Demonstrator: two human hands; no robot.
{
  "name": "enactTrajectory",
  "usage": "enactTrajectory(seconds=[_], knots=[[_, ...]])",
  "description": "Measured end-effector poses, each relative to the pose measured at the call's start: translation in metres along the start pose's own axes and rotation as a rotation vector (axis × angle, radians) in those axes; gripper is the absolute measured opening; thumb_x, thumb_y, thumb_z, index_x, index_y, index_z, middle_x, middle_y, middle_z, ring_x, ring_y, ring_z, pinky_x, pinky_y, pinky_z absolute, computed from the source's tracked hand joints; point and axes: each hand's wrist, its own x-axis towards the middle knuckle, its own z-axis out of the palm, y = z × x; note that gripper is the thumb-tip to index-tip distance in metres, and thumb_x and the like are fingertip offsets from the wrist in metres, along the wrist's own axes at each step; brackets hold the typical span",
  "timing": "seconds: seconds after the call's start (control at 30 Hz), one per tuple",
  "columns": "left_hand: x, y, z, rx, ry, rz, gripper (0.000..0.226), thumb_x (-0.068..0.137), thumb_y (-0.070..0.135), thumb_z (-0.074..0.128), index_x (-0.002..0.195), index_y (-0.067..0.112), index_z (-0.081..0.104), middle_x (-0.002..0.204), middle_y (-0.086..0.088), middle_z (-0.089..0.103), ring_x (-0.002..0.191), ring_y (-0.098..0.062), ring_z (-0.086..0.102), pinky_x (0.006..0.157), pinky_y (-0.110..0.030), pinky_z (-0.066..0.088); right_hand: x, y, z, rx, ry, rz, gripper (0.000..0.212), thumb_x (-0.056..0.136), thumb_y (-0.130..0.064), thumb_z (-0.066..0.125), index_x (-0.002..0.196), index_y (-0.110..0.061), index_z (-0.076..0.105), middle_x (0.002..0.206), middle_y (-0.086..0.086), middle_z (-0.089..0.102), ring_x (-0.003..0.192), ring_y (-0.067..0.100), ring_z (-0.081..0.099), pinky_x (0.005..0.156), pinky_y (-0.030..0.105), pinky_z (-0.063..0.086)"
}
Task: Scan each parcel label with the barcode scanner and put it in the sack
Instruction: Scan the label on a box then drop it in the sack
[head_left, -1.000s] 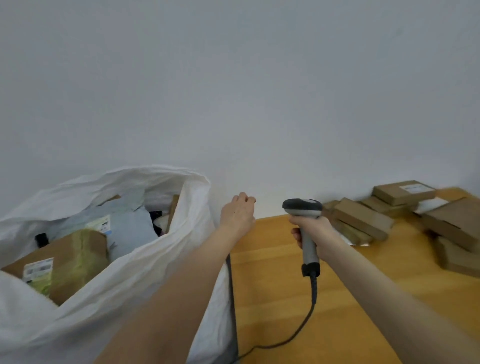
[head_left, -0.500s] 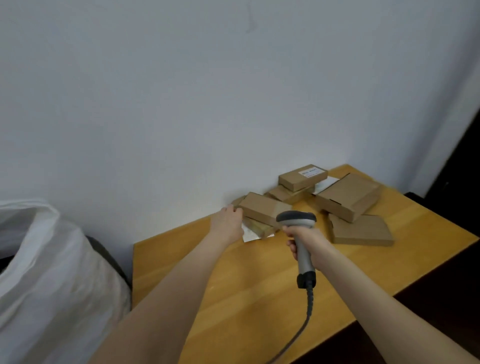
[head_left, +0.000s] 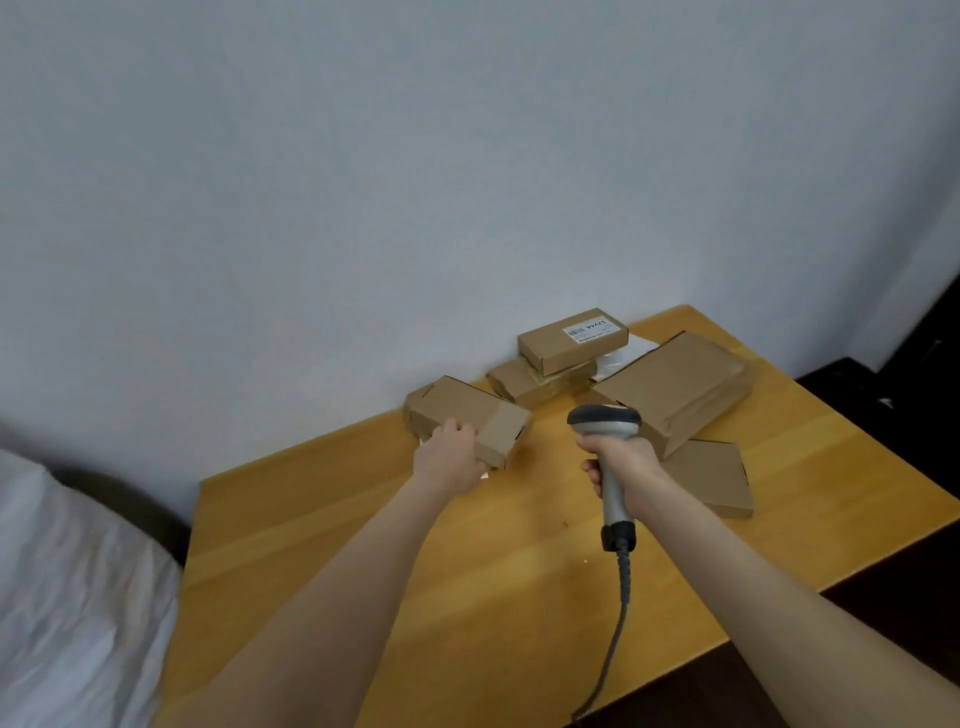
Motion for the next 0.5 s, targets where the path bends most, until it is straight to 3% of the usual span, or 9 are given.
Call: enactTrajectory(seconds=[0.33, 0.5], knots=[[0.115, -0.064, 0.016, -0.222, 0.024, -0.244, 0.060, 0.094, 0.030, 0.053, 0.146, 0.011, 0.030, 0.144, -0.012, 0.035, 0.128, -0.030, 0.043, 0.100, -0.043, 0.044, 0.122, -0.009, 0.051, 0.172, -0.017, 0.204, 0.009, 0.090, -0.010, 0.065, 0.092, -0.004, 0.059, 0.071, 0.013, 0.064, 0.052, 0.017, 0.053, 0.053, 0.028, 0.045], [0.166, -0.096, 0.028, -0.412, -0.020, -0.340, 0.070, 0.096, 0.032, 0.052, 0.151, 0.008, 0.017, 0.152, -0.018, 0.027, 0.137, -0.033, 0.035, 0.109, -0.043, 0.035, 0.174, -0.008, 0.083, 0.217, -0.048, 0.312, 0.024, 0.087, -0.013, 0.070, 0.106, -0.006, 0.057, 0.088, 0.014, 0.058, 0.077, 0.028, 0.060, 0.060, 0.034, 0.052]])
